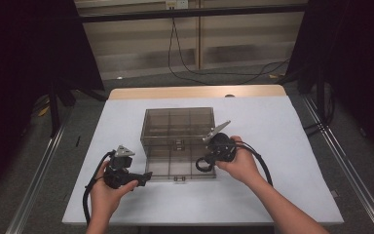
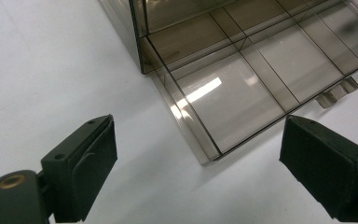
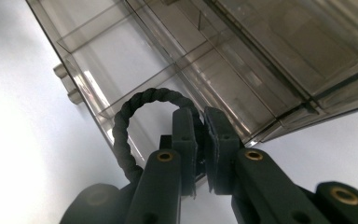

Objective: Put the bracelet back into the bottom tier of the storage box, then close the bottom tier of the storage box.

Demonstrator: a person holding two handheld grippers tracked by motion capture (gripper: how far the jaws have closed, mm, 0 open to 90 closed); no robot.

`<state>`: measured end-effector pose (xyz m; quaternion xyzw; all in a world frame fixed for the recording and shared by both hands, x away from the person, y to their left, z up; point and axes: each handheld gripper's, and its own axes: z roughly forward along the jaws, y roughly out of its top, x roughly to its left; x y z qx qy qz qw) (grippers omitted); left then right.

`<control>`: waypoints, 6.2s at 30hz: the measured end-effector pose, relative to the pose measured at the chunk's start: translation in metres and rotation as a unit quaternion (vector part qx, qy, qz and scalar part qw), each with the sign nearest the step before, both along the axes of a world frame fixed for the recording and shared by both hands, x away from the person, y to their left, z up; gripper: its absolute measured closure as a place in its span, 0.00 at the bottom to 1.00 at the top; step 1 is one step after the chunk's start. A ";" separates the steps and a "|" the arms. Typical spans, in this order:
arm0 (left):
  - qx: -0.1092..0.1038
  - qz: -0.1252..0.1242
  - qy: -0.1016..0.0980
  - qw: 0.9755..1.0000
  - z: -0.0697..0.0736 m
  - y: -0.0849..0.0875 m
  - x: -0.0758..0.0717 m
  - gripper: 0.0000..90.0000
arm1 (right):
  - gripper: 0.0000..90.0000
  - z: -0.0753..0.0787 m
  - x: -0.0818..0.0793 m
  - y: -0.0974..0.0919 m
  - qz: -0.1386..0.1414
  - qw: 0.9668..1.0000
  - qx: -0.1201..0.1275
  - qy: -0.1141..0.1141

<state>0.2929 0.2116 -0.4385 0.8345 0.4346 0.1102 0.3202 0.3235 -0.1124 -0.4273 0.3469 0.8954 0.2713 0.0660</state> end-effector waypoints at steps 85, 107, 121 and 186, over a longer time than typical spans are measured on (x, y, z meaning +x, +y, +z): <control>-0.001 -0.004 0.003 1.000 -0.002 -0.003 0.000 0.12 | 1.00 0.065 0.008 -0.025 -0.010 0.998 0.058 -0.006; -0.001 -0.006 0.004 1.000 -0.003 -0.005 0.000 0.13 | 1.00 0.066 0.035 -0.022 -0.050 0.997 0.057 -0.026; -0.007 -0.020 0.004 1.000 -0.003 -0.010 -0.002 0.16 | 1.00 0.058 0.043 -0.020 -0.058 0.996 0.048 -0.041; -0.040 -0.019 0.036 0.998 0.005 -0.032 -0.018 0.98 | 1.00 0.057 0.043 -0.018 -0.056 0.997 0.038 -0.041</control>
